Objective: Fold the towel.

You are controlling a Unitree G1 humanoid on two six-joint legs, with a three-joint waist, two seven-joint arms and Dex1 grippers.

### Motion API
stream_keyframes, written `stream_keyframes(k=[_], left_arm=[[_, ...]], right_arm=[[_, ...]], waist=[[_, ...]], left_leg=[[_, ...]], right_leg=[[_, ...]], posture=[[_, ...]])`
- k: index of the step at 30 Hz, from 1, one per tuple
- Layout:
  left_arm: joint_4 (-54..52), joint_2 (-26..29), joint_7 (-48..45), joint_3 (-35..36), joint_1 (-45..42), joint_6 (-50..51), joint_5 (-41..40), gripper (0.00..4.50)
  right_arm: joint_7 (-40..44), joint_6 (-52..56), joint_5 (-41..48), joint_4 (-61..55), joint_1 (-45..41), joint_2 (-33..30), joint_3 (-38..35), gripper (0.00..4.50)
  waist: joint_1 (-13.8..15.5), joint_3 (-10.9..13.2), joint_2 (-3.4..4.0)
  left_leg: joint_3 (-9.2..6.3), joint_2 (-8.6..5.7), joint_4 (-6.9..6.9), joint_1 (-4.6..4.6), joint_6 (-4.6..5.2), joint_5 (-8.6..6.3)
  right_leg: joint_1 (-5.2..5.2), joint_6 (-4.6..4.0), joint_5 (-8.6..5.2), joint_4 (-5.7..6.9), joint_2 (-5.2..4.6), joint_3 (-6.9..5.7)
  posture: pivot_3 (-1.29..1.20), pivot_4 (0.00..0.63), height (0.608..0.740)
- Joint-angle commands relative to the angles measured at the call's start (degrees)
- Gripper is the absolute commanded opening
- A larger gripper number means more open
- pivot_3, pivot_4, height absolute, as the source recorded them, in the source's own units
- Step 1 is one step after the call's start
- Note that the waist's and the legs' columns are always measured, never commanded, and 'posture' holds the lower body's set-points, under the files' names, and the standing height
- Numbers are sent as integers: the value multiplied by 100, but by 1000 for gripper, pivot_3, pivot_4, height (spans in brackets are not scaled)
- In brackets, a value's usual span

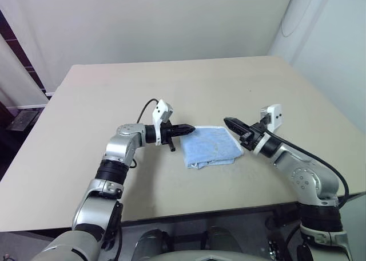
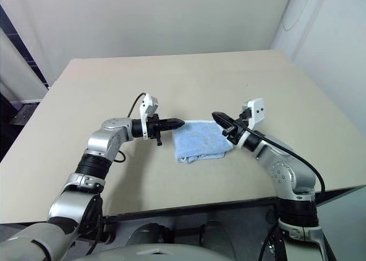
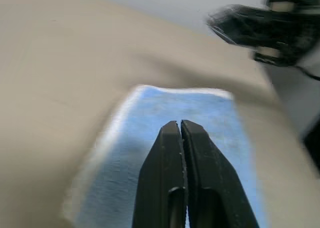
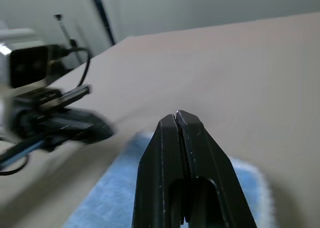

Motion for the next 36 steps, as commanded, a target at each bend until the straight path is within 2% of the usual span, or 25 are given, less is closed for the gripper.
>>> stream_keyframes(k=[1,6,12,15,19,26,28,29,33,36], left_arm=[[236,-198,51,-91,144,-591,40,18],[884,-314,-66,-505,337,-1132,403,18],[1185,-265,-156,-622,358,-1195,484,18],[1101,-221,-245,-435,241,-790,231,607],[838,-93,-361,-177,126,-278,-123,1930],[-275,599,-607,-77,209,827,-497,4490],[-549,784,-685,-61,272,1055,-607,4500],[-650,849,-704,-46,301,1100,-648,4500],[-1211,1306,-910,-64,603,1121,-730,4500],[-1543,1563,-989,-155,859,973,-684,4500]], right_arm=[[326,-444,-252,562,-122,172,278,0],[343,-905,-962,2105,-243,496,726,0],[382,-966,-1246,2295,-131,492,847,0],[409,-886,-1156,2007,-101,391,701,0],[413,-670,-893,1494,-74,310,469,920],[255,460,198,511,-257,144,-275,3520],[171,1057,577,594,-424,11,-516,4279],[189,1337,710,673,-492,-99,-576,4477],[772,2749,1017,1545,-950,-972,-405,4477],[1082,3003,830,2414,-1408,-1253,-188,4477]], waist=[[-4,-1,0],[-15,-1,0],[-20,-19,-16],[-17,-19,-16],[-17,-17,-14],[-19,-14,-10],[-19,-14,-10],[-18,-13,-9],[-17,-11,-5],[-33,-9,-1]], left_leg=[[0,0,0,0,0,0],[4,2,0,1,-1,2],[4,5,1,35,-18,-8],[4,5,0,53,-19,-10],[4,6,-2,50,-19,-10],[4,7,-3,13,-23,-5],[4,7,-3,12,-23,-6],[4,7,-3,12,-23,-6],[5,5,-3,11,-23,-6],[6,6,-7,12,-23,-6]], right_leg=[[0,0,0,0,1,0],[-4,10,6,7,10,-6],[18,-2,0,7,0,-5],[20,-4,-1,6,-2,-6],[15,-4,-1,6,-3,-4],[0,-6,1,11,-1,1],[0,-7,1,9,-1,1],[1,-7,1,8,-2,1],[0,-10,1,4,-8,1],[-3,-12,1,2,-8,1]], posture=[[0,0,740],[0,0,740],[0,0,740],[0,0,740],[0,0,740],[0,0,740],[0,0,740],[0,0,740],[0,0,740],[0,0,740]])
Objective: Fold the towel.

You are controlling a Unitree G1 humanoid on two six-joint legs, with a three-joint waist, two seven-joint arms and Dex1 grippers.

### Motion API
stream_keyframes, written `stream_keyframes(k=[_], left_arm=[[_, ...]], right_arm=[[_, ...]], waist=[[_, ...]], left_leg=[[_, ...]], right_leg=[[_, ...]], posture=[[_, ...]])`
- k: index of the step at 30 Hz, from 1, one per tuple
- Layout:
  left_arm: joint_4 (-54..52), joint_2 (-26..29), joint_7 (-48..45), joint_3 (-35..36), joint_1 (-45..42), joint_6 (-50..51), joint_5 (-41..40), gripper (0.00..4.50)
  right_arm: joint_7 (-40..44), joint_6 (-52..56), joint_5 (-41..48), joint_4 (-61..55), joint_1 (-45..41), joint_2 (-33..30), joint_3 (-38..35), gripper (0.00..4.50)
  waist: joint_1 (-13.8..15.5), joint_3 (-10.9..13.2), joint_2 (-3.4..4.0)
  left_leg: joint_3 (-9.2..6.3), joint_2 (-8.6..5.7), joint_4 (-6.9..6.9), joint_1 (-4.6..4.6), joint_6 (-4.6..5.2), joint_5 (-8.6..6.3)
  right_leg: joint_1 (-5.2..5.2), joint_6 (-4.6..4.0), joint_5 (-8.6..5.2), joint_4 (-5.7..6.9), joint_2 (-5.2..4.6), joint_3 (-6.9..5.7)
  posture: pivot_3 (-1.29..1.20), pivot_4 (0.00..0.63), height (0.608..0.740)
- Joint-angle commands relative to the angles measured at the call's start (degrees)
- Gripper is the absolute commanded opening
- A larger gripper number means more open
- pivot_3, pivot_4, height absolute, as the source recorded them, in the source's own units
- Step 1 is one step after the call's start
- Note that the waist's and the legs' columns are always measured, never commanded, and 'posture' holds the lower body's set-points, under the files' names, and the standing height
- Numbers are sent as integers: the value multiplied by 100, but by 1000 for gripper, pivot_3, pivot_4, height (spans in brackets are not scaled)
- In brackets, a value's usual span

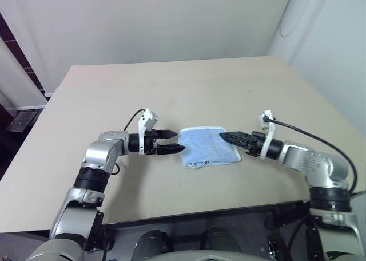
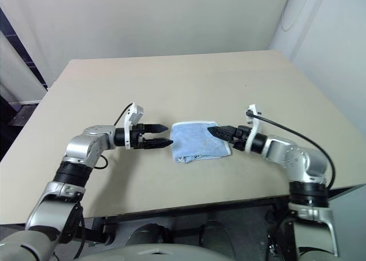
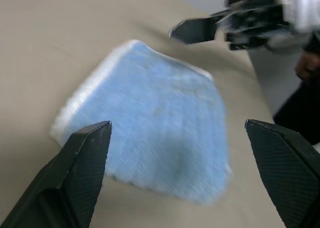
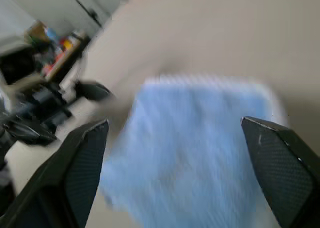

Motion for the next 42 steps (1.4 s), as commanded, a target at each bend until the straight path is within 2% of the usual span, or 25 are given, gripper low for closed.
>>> stream_keyframes(k=[1,4,9,13,15,19,26,29,33,39,42], left_arm=[[-588,245,-131,29,188,-126,-97,4500],[-884,468,-65,116,404,114,-209,4500],[-1258,870,-122,221,911,102,-337,4500],[-1665,1219,-221,259,1313,197,-480,4500],[-1676,1264,-129,279,1396,145,-463,4500],[-1718,1236,-27,288,1424,178,-500,4500],[-1880,1204,156,151,1458,68,-379,4500],[-1861,1181,179,111,1425,51,-362,4500],[-1796,1206,151,66,1405,-22,-324,4500],[-1644,1195,42,58,1265,62,-468,4500],[-1575,1125,-46,0,1169,46,-491,4500]], right_arm=[[425,191,-173,1046,-647,-176,206,4477],[634,-111,-664,1987,-1048,-174,529,4477],[1347,-242,-1087,2683,-1401,-98,1078,4477],[2307,-92,-1144,2441,-1349,-121,1622,4477],[2527,-43,-1184,2415,-1386,-75,1791,4477],[2749,-31,-1286,2601,-1587,151,1930,4477],[2655,-157,-1564,3386,-1870,549,1777,4477],[2613,-141,-1522,3441,-1831,571,1530,3613],[2512,14,-1310,3102,-1629,552,1167,2113],[1722,500,-734,1848,-933,758,201,17],[1087,415,-569,924,-517,1015,-239,5]], waist=[[-26,2,4],[-13,3,5],[-32,3,8],[-65,3,7],[-80,3,9],[-92,3,8],[-156,1,6],[-149,2,8],[-137,3,10],[-129,3,9],[-125,4,11]], left_leg=[[1,1,0,0,0,0],[1,1,0,-1,-1,1],[5,2,-3,-4,0,1],[5,3,-2,-4,-3,1],[4,4,-2,-3,-4,1],[4,4,-2,0,-6,1],[9,6,-9,0,-18,7],[11,9,-11,1,-31,14],[13,10,-15,-4,-38,19],[14,10,-19,-20,-45,23],[14,10,-21,-19,-41,20]], right_leg=[[-1,-1,0,1,3,1],[-3,-2,2,2,5,1],[-7,0,2,0,6,2],[-8,-1,2,3,4,2],[-10,-1,2,3,4,2],[-26,-2,2,2,0,2],[-32,-10,8,4,0,3],[-37,-20,15,6,2,3],[-48,-25,18,8,1,3],[-60,-25,18,5,0,4],[-60,-25,18,6,-1,4]], posture=[[0,0,740],[0,0,740],[0,0,740],[0,0,740],[0,0,740],[0,0,740],[0,0,740],[0,0,740],[0,0,740],[0,0,740],[0,0,740]])
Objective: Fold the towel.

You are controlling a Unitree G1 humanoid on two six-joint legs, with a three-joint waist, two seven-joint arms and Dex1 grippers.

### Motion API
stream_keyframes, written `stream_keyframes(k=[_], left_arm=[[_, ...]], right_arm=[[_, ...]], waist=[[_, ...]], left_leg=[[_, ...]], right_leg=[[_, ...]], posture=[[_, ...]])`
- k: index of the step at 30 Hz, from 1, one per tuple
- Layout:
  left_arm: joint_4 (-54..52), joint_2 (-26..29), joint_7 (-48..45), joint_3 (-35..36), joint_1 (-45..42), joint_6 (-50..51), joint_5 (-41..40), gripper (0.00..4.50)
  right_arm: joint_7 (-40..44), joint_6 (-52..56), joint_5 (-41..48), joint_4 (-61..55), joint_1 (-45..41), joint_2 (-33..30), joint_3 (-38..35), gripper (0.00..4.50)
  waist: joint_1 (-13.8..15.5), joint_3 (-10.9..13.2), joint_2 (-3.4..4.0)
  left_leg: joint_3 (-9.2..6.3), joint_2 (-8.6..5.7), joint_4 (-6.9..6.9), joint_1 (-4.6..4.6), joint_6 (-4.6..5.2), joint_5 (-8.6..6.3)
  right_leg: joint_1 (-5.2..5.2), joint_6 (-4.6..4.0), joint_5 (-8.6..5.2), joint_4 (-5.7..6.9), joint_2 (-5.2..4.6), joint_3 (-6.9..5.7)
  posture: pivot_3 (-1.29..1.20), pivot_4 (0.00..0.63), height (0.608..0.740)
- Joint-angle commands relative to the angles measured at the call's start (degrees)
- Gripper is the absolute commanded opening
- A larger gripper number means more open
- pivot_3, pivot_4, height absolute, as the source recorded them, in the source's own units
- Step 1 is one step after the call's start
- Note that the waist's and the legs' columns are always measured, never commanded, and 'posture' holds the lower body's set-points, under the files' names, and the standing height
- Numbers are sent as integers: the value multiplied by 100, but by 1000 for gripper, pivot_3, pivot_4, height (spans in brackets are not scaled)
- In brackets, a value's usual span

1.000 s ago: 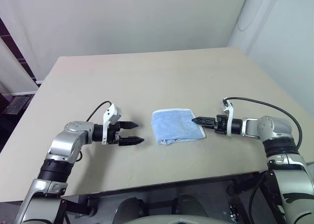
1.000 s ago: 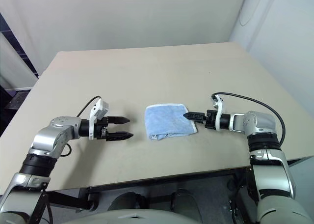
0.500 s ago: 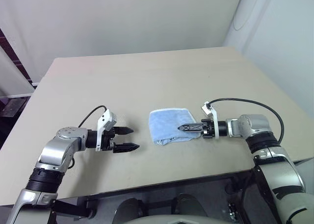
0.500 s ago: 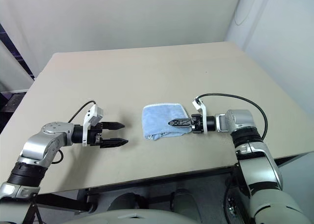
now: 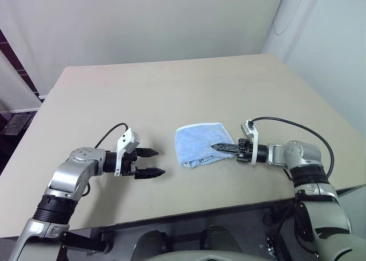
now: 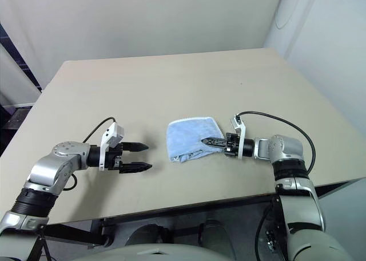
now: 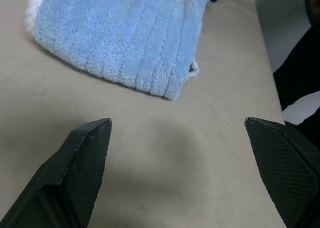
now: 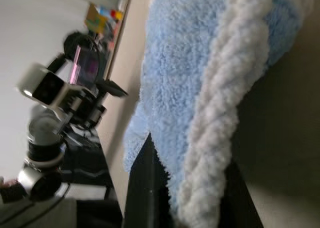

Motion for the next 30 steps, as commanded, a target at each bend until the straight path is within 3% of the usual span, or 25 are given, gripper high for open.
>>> stream_keyframes(k=[1,9,15,21,28,30], left_arm=[[47,-44,-136,-17,-216,-21,-113,4500],[82,-382,122,-208,-413,66,5,4500],[49,-512,236,-164,-533,232,-128,4500],[292,-594,221,-78,-572,30,-95,4500],[332,-594,295,-3,-193,-302,-46,4500],[338,-605,330,-19,-73,-391,-14,4500]], right_arm=[[-731,-24,304,-1079,238,235,-562,5],[-2663,-868,670,-2480,541,603,-2332,5],[-4390,-2237,865,-2525,474,1311,-3572,5],[-5378,-3456,945,-1780,377,1757,-4082,5],[-5717,-3827,854,-914,550,1688,-3874,5],[-5770,-3803,855,-807,603,1646,-3822,641]], waist=[[-1,1,2],[66,6,7],[75,10,17],[4,10,24],[-28,11,37],[-23,11,36]], left_leg=[[0,0,-2,0,0,0],[7,-2,-14,-2,0,0],[7,0,-23,-3,-8,5],[8,-1,-21,5,-7,6],[7,1,-16,14,-5,7],[4,2,-16,32,-4,6]], right_leg=[[0,0,0,0,0,0],[0,1,0,-12,1,0],[11,1,-1,-11,9,1],[24,3,0,-10,14,1],[32,4,0,-6,19,5],[50,3,-2,-8,20,4]], posture=[[0,0,740],[0,0,740],[0,0,740],[0,0,740],[0,0,740],[0,0,740]])
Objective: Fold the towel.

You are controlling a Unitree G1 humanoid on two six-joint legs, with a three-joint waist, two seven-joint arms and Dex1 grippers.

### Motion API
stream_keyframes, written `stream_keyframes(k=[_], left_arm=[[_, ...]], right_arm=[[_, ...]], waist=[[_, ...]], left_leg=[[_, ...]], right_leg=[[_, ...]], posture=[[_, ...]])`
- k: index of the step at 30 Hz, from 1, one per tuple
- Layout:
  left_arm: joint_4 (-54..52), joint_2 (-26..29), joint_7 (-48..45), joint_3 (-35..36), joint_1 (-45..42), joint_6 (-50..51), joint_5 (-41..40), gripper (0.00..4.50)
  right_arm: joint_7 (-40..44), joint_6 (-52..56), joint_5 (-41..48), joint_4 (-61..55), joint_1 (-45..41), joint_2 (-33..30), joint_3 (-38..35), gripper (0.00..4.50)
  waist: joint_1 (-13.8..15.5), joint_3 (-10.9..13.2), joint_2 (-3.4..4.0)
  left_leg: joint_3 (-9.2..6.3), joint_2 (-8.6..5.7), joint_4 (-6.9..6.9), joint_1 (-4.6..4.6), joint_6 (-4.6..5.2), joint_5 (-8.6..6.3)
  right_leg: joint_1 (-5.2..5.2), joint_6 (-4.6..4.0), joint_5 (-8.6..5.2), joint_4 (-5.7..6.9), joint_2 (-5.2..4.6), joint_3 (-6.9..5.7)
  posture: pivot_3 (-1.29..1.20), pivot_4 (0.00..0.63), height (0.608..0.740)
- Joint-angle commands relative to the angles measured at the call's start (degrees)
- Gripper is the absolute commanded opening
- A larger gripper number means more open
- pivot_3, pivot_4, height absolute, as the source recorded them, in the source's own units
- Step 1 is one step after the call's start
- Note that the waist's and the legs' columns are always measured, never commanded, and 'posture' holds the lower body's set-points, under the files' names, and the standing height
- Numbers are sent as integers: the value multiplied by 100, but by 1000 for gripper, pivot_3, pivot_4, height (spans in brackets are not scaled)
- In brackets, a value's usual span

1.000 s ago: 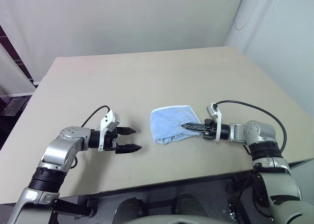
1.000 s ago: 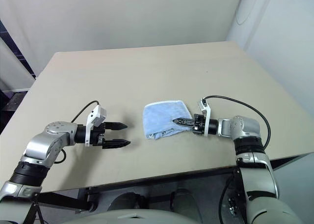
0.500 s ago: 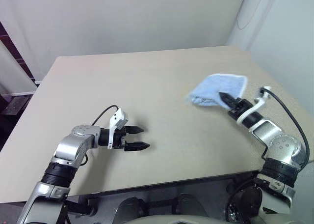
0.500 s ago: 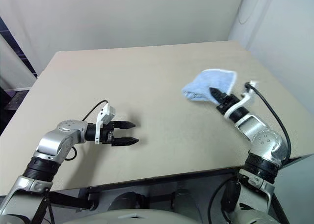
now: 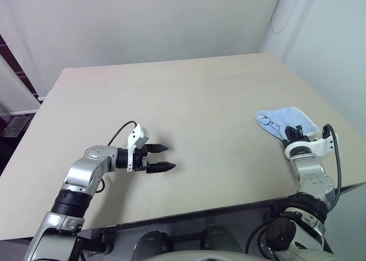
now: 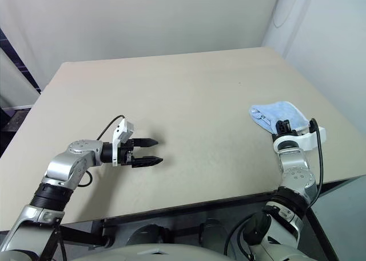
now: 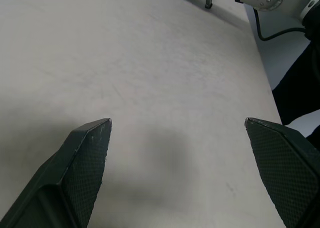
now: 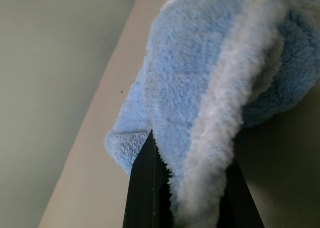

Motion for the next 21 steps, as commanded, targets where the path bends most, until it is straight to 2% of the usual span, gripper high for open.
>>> stream_keyframes(k=[1,11,16,19,21], left_arm=[[-81,-15,42,146,135,-198,-48,4500],[289,55,-81,95,246,-573,68,4500],[328,83,-132,152,181,-557,8,4500],[179,100,-79,216,177,-510,-46,4500],[80,44,-5,344,204,-549,-157,4500]], right_arm=[[-98,33,120,185,68,-89,113,907],[-240,251,554,322,35,-445,105,4480],[-277,947,1549,-620,594,-471,-80,4480],[-277,1491,2240,-1366,1251,-518,-88,4480],[72,1874,2483,-2108,1987,-713,127,4480]], waist=[[5,0,0],[9,0,1],[64,1,6],[98,-2,10],[116,-5,18]], left_leg=[[0,0,1,1,0,0],[-1,0,-1,31,2,-3],[3,-2,-19,27,2,-4],[5,-6,-71,24,-7,2],[4,-4,-81,17,-7,2]], right_leg=[[1,0,0,0,-1,0],[9,-2,0,-12,-12,0],[5,-3,2,-24,-20,-2],[9,-5,0,-51,-16,-2],[-1,-2,-11,-50,-10,-2]], posture=[[0,0,740],[0,0,740],[0,0,740],[0,0,740],[0,0,740]])
